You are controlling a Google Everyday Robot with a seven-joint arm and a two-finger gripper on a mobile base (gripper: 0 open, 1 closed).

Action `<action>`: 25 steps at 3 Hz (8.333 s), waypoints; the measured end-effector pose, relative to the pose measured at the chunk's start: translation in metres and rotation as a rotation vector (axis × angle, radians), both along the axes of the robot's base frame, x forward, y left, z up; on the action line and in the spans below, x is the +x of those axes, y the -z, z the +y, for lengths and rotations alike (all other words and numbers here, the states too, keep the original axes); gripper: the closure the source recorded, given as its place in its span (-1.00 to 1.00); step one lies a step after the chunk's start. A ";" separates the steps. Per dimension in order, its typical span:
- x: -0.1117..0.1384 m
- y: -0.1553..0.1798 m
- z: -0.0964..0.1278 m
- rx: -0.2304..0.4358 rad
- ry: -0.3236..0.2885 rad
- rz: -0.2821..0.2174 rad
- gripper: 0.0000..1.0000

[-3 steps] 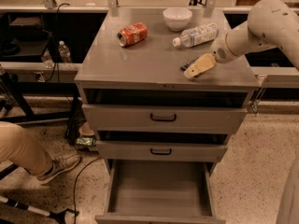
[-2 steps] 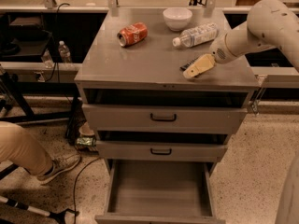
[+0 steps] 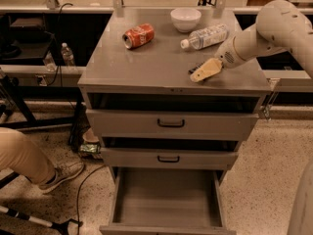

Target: Place rxbar blueberry into bottom drawer

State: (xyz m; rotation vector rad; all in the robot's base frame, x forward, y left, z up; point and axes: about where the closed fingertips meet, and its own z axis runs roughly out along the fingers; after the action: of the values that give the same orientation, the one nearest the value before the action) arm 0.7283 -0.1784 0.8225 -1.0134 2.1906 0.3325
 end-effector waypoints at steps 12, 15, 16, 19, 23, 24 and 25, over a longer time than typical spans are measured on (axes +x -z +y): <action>-0.165 -0.040 -0.047 -0.009 0.092 -0.065 1.00; -0.199 0.047 -0.054 0.076 0.112 0.060 1.00; -0.219 0.131 -0.053 0.187 0.107 0.183 1.00; -0.240 0.228 -0.047 0.289 0.101 0.346 1.00; -0.241 0.453 -0.048 0.460 0.124 0.574 1.00; -0.237 0.490 -0.051 0.491 0.157 0.583 1.00; -0.238 0.495 -0.048 0.496 0.156 0.589 0.70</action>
Offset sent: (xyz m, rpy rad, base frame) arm -0.0076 0.0000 0.0020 0.0241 -0.0001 0.0057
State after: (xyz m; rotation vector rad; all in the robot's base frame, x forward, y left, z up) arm 0.4904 -0.2269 0.3277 -0.4977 2.4781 1.1513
